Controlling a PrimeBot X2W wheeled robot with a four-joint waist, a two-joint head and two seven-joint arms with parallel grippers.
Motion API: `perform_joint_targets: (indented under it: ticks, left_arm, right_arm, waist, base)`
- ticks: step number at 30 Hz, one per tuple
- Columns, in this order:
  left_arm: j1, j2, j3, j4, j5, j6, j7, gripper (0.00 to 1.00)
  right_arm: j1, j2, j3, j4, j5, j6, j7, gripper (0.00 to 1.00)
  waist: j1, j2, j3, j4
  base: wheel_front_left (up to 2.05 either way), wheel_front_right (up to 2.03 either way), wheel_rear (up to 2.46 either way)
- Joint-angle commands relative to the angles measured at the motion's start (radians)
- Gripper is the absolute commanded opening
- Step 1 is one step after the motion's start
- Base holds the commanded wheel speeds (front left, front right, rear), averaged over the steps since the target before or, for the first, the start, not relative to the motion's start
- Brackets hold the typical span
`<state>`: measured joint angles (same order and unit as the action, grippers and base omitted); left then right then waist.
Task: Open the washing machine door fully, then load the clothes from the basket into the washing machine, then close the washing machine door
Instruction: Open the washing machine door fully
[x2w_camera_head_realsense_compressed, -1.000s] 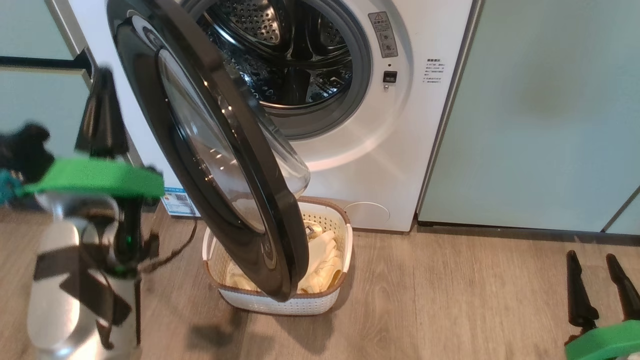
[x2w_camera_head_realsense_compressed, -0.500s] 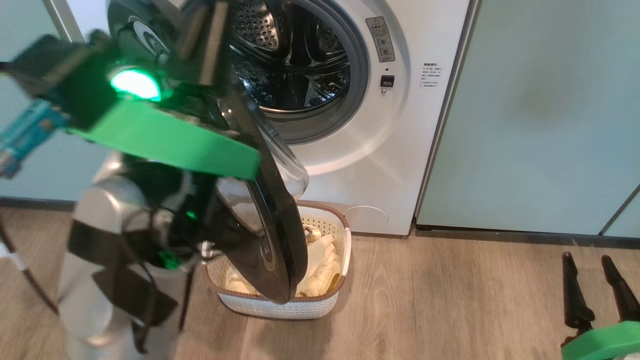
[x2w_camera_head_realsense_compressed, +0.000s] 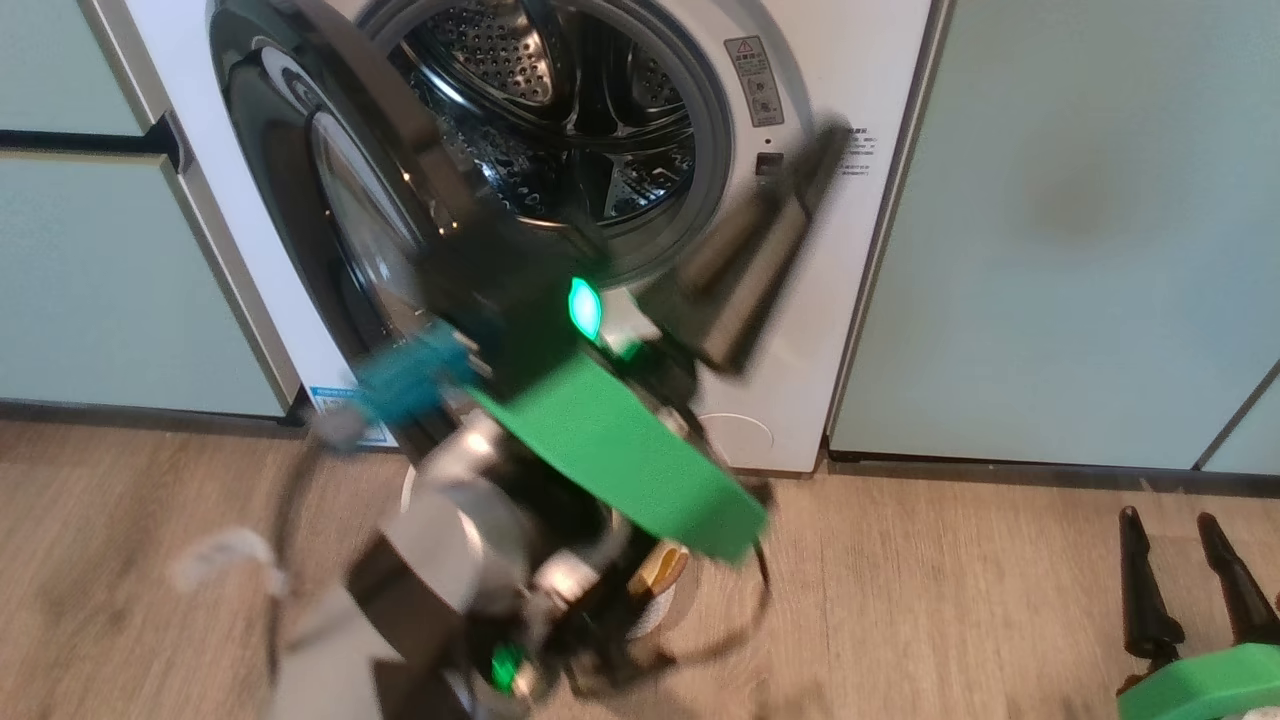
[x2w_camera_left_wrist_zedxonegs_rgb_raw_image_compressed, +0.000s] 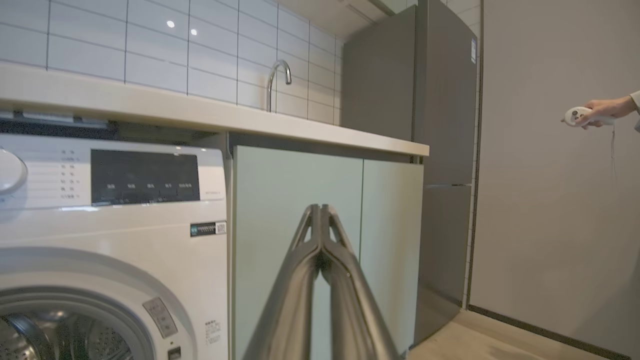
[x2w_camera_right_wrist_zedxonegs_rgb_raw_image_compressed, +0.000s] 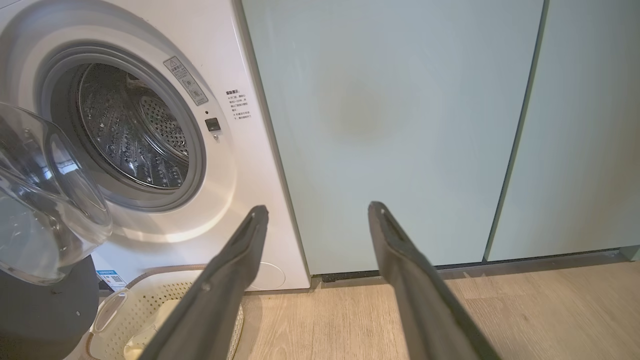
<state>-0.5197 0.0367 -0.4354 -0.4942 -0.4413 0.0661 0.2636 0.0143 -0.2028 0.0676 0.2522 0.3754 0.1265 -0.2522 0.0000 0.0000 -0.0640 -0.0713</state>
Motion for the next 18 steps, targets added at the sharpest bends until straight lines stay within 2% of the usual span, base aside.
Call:
perform_joint_targets:
  ticks: [1,8,18]
  left_arm:
    - [-0.012,0.014,0.017,-0.026,0.000,0.005,0.005,0.00]
    - [0.077,0.014,-0.151,0.053,0.009,-0.006,-0.015,0.00]
    - [0.160,0.016,-0.326,0.248,0.049,-0.093,-0.140,0.00]
  right_arm:
    - [-0.022,-0.011,0.012,-0.027,-0.009,0.004,-0.010,1.00]
    - [-0.028,-0.013,0.014,-0.028,-0.003,0.004,-0.010,1.00]
    - [-0.035,-0.017,0.015,-0.029,0.001,0.004,-0.010,1.00]
  waist:
    - [0.0000,0.0000,0.000,0.001]
    - [0.0000,0.0000,0.002,0.006]
    - [0.0000,0.0000,0.006,0.002]
  base:
    - [0.00,0.00,0.00]
    - [0.00,0.00,0.00]
    - [0.00,0.00,0.00]
